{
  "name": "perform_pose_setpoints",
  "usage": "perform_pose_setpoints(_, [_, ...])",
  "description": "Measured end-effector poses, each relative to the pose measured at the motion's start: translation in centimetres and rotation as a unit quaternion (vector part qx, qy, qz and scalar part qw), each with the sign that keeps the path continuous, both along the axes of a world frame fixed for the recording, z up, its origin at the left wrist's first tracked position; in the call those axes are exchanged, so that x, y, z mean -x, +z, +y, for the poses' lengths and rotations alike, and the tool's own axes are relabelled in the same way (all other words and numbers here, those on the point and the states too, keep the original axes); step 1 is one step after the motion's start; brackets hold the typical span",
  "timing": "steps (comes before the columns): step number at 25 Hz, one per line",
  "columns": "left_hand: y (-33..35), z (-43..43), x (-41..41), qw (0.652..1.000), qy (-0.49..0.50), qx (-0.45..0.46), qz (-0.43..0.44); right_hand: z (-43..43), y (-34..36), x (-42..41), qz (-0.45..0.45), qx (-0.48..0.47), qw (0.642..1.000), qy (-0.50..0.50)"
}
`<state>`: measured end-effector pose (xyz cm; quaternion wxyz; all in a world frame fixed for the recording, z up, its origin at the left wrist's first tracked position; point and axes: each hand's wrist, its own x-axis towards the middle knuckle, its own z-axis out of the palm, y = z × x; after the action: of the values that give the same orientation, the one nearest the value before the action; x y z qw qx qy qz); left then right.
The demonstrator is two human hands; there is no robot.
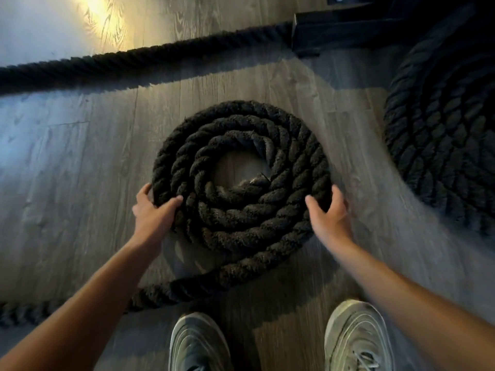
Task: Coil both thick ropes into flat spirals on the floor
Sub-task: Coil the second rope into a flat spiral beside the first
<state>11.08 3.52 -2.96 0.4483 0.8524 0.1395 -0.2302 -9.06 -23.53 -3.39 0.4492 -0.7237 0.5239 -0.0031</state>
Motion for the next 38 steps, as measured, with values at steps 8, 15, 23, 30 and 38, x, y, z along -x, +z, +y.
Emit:
perform_pose_setpoints(8, [-0.1,-1.1,-3.3,0.999,-0.024,0.022,-0.017,3.4,0.0,1.5,0.057,-0.050,0.992,0.098])
perform_pose_setpoints(15, [-1.9,2.4,2.8,0.998,0.009,0.018,0.065,-5.4,0.9,-1.9,-0.008,0.004,0.998,0.067])
perform_pose_setpoints(23, [-1.0,0.5,-2.7,0.998,0.048,0.025,0.020,0.0,0.5,0.7,-0.003,0.023,0.999,0.038])
perform_pose_setpoints(30, [-2.3,-0.7,-5.9,0.997,-0.044,-0.030,-0.048,1.9,-0.3,0.0,0.083,0.017,0.988,0.132])
perform_pose_setpoints(38, [-1.5,1.4,2.2,0.999,-0.001,0.011,0.038,-8.0,0.5,-5.7,0.067,0.005,0.989,0.132])
